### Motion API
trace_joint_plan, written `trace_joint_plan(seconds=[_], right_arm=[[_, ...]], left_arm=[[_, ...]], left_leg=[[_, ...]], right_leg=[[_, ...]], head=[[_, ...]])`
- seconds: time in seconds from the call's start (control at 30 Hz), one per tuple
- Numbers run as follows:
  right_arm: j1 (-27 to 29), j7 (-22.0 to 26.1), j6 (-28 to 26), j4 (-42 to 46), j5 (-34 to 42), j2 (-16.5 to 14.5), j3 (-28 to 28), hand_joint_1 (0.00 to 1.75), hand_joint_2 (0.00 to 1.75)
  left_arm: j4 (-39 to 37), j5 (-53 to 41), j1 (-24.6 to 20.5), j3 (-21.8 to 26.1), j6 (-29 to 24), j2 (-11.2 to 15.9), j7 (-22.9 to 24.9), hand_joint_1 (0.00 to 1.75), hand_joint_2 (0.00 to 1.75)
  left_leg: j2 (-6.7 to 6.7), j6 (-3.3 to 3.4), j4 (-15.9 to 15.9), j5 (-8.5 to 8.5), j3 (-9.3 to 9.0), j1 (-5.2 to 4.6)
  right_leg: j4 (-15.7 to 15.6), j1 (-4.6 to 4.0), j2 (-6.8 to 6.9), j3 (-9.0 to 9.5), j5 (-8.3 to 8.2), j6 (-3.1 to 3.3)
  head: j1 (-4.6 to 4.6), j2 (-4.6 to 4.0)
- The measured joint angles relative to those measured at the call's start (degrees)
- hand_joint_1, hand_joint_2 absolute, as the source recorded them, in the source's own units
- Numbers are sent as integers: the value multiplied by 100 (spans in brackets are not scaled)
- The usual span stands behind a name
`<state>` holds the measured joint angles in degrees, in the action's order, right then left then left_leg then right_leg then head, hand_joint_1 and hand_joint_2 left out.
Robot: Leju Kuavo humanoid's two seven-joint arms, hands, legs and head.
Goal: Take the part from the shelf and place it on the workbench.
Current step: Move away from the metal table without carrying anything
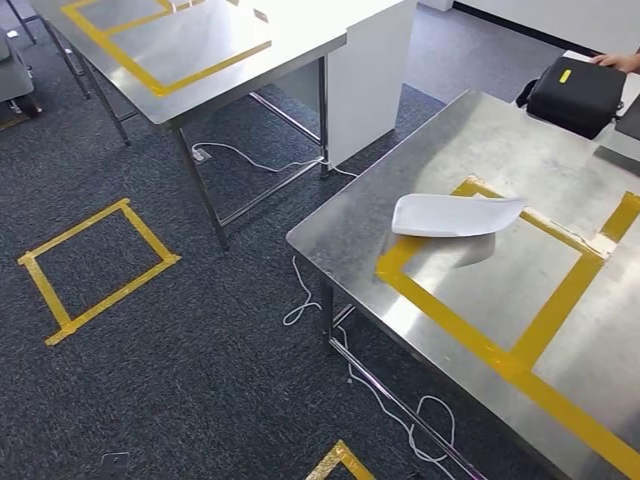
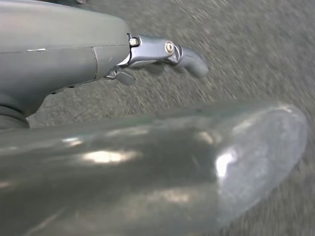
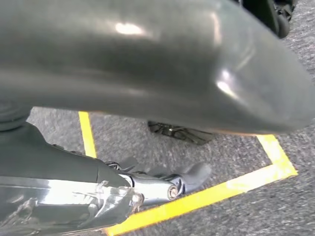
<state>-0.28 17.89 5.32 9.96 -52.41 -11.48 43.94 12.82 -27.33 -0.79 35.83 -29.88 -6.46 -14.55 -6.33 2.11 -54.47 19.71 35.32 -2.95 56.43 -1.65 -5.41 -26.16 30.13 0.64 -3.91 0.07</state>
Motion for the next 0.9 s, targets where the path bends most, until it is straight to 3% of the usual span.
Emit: trace_joint_plan(seconds=[0.07,0.1,0.17,0.23,0.27,0.3,0.33,0.37,0.43,0.47,0.5,0.57,0.63,0.67,0.73,0.77,0.8,0.83,0.9], right_arm=[[-10,-25,-38,-1,-63,1,-1,0,0],[-21,-42,-51,-1,-96,2,-2,0,0],[-22,-77,-50,-2,-149,3,-5,0,0],[-1,-101,-40,-1,-183,14,-7,0,0],[10,-107,-37,-1,-195,19,-9,0,0],[13,-110,-35,-1,-210,24,-10,0,0],[10,-110,-33,-1,-228,27,-13,0,0],[2,-110,-31,-1,-250,32,-17,0,0],[-17,-105,-23,3,-297,51,-37,0,0],[-27,-97,-14,6,-322,62,-55,0,0],[-42,-83,-6,9,-347,70,-77,0,0],[-62,-38,8,9,-407,63,-128,0,0],[-64,10,11,8,-470,44,-183,0,0],[-56,26,13,8,-496,37,-212,0,0],[-48,52,13,8,-533,35,-263,0,0],[-52,63,11,8,-543,33,-284,0,0],[-61,71,7,8,-552,33,-297,0,0],[-71,78,3,8,-556,33,-305,0,0],[-87,84,-11,8,-561,36,-313,0,0]], left_arm=[[-25,-134,15,-139,102,-32,19,0,0],[-37,-176,31,-201,160,-46,21,0,0],[-51,-229,42,-296,291,-66,-3,0,0],[-57,-286,18,-384,410,-73,-32,0,0],[-60,-304,8,-421,459,-75,-40,0,0],[-65,-296,9,-451,507,-79,-42,0,0],[-70,-279,15,-468,554,-84,-39,0,0],[-74,-261,20,-476,601,-89,-33,0,0],[-79,-225,5,-484,677,-108,-22,0,0],[-79,-209,-11,-485,707,-113,-15,0,0],[-80,-191,-21,-486,733,-113,-6,0,0],[-86,-153,8,-486,775,-73,39,0,0],[-93,-93,61,-484,815,-30,92,0,0],[-94,-72,67,-480,836,-7,112,0,0],[-96,-61,45,-473,875,22,149,0,0],[-96,-68,33,-472,893,30,166,0,0],[-96,-76,30,-471,908,32,180,0,0],[-96,-83,35,-471,926,33,195,0,0],[-96,-86,44,-471,961,39,214,0,0]], left_leg=[[-98,-50,-5,-68,41,7],[-44,-81,-47,-10,79,10],[239,-183,-420,438,238,57],[477,-342,-1160,1025,469,183],[520,-418,-1493,1157,543,259],[546,-496,-1683,1148,538,338],[571,-574,-1672,1036,432,414],[622,-659,-1445,877,211,489],[859,-816,-644,669,-404,608],[960,-826,-305,660,-624,618],[1017,-789,-103,681,-724,595],[941,-610,-36,704,-646,495],[840,-451,-50,637,-540,435],[783,-377,-49,590,-492,412],[644,-266,-51,489,-369,353],[562,-229,-52,434,-302,315],[479,-206,-55,380,-236,276],[396,-194,-57,326,-176,243],[227,-189,-64,216,-64,206]], right_leg=[[-68,2,124,-27,-57,19],[-81,19,197,-57,-107,46],[-110,73,366,-149,-226,65],[-109,110,566,-257,-324,32],[-105,134,672,-312,-369,-3],[-99,166,774,-368,-413,-44],[-90,203,866,-423,-453,-89],[-74,244,951,-472,-487,-139],[-14,305,1096,-563,-523,-259],[25,325,1156,-595,-538,-325],[59,347,1212,-631,-559,-390],[73,421,1304,-669,-626,-503],[193,485,1139,-748,-469,-553],[418,481,973,-829,-252,-539],[1192,400,657,-1072,304,-444],[1550,343,591,-1163,488,-385],[1748,282,556,-1179,560,-319],[1716,220,533,-1086,509,-249],[1056,108,402,-603,218,-99]], head=[[18,0],[20,0],[-1,0],[-28,0],[-26,0],[-26,0],[-26,0],[-26,0],[-37,0],[-35,0],[-33,0],[12,0],[44,0],[58,0],[97,0],[113,0],[119,0],[117,0],[117,0]])
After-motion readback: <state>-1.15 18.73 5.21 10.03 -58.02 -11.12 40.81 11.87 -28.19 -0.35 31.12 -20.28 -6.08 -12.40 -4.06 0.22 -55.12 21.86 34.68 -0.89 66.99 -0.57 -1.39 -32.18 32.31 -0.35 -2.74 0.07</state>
